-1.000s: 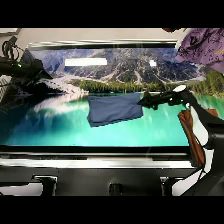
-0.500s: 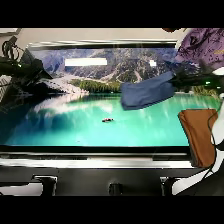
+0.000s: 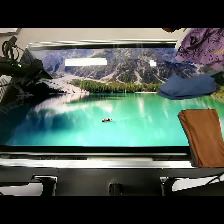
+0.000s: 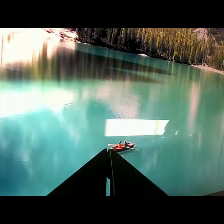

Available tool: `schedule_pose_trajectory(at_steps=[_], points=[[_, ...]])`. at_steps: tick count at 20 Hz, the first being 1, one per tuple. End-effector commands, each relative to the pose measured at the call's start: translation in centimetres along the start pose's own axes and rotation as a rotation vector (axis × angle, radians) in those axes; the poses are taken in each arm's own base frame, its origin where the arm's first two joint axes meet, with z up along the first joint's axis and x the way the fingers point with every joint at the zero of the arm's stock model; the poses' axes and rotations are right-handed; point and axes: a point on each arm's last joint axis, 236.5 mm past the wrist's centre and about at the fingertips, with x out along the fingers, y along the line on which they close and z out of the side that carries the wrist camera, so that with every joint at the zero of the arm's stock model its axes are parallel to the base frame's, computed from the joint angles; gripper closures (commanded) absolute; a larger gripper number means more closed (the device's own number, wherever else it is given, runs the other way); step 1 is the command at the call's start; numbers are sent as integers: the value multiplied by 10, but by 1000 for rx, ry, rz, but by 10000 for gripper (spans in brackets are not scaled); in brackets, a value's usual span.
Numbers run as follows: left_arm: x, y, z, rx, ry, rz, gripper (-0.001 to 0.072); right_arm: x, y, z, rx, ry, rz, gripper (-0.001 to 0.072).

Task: Fold the clothes and pants, and hang the long-sleeved shirts on hangers.

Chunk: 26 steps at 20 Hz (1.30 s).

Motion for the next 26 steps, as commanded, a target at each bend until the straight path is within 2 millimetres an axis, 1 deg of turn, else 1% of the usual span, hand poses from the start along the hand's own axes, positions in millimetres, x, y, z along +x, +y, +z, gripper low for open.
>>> schedule_pose_trajectory(at_steps=[1,4,7,12,14,16,22,24,26], points=[[0,0,0,-1,1,-1,691,-43,-22,10,44,-71,-109,683],[0,0,0,-1,1,-2,691,-66,-29,0,67,-77,-182,683],[0,0,0,-1,1,-2,691,-86,-39,-12,109,-72,-263,683],[0,0,0,-1,1,-2,691,-126,-75,-27,145,-87,-473,684],[0,0,0,-1,1,-2,691,-137,-90,-36,160,-62,-556,682],[0,0,0,0,1,-2,691,-147,-105,-45,181,-38,-633,683],[0,0,0,0,1,-2,691,-170,-135,-59,217,-15,-795,683],[0,0,0,0,1,-2,691,-172,-144,-71,224,3,-821,683],[0,0,0,0,1,-2,691,-167,-158,-88,228,29,-844,683]])
